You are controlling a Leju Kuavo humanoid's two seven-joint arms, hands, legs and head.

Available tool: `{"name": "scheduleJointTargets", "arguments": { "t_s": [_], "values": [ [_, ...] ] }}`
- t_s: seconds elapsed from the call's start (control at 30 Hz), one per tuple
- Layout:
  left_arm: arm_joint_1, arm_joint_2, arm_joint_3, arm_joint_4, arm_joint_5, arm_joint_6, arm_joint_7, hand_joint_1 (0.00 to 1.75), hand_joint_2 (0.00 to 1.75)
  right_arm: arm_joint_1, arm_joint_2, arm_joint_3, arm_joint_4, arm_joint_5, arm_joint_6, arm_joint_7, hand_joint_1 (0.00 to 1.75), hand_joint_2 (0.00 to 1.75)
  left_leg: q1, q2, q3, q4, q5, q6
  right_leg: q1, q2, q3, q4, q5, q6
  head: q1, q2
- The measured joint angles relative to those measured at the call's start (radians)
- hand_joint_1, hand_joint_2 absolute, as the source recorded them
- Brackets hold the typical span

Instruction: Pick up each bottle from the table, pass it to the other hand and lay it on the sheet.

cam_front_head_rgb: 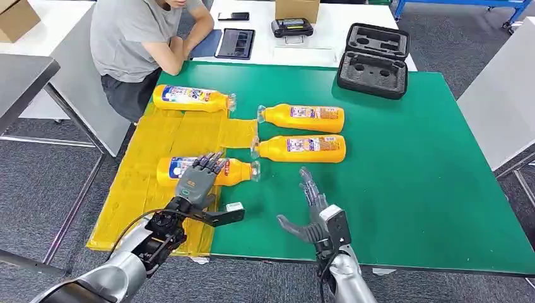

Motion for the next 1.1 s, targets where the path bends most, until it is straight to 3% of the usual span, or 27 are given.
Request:
{"name": "scheduleJointTargets", "arguments": {
  "t_s": [0.3, 0.57, 0.7, 1.07, 1.1],
  "values": [
    [0.055, 0.0, 0.0, -0.065, -0.021, 0.104, -0.006, 0.0, 1.75, -0.004, 0.002, -0.001, 0.015, -0.001, -0.01, 0.0, 0.0, 1.75, 0.0, 0.0, 0.0, 0.0, 0.0, 0.0, 0.0, 0.0, -0.001, 0.0, 0.0, 0.0, 0.0, 0.0],
    [0.251, 0.0, 0.0, -0.479, 0.363, 0.089, -0.315, 0.0, 1.75, 0.025, -0.007, -0.004, -0.032, -0.029, -0.045, 0.0, 0.0, 1.75, 0.0, 0.0, -0.001, 0.0, -0.001, 0.0, 0.0, 0.0, -0.002, -0.001, 0.0, 0.0, 0.0, 0.0],
    [0.336, 0.001, 0.0, -0.662, 0.604, 0.042, -0.457, 0.0, 1.75, 0.056, 0.0, -0.024, -0.134, -0.101, 0.018, -0.001, 0.0, 1.75, 0.0, 0.0, -0.001, 0.0, -0.001, -0.001, 0.0, 0.0, -0.002, -0.001, -0.001, 0.0, 0.0, 0.0],
    [0.477, 0.0, 0.01, -0.895, 0.679, 0.071, -0.513, 0.0, 1.75, 0.109, 0.039, -0.085, -0.339, -0.112, 0.016, -0.001, 0.0, 1.75, 0.0, 0.0, -0.001, 0.0, -0.001, -0.001, 0.0, 0.0, -0.002, -0.001, -0.001, -0.001, 0.0, 0.0],
    [0.482, 0.0, 0.012, -0.905, 0.679, 0.071, -0.513, 0.0, 1.75, 0.111, 0.04, -0.087, -0.347, -0.112, 0.015, -0.001, 0.0, 0.0, 0.0, 0.0, -0.001, 0.0, -0.001, -0.001, 0.0, 0.0, -0.002, -0.001, -0.001, -0.001, 0.0, 0.0]
  ]
}}
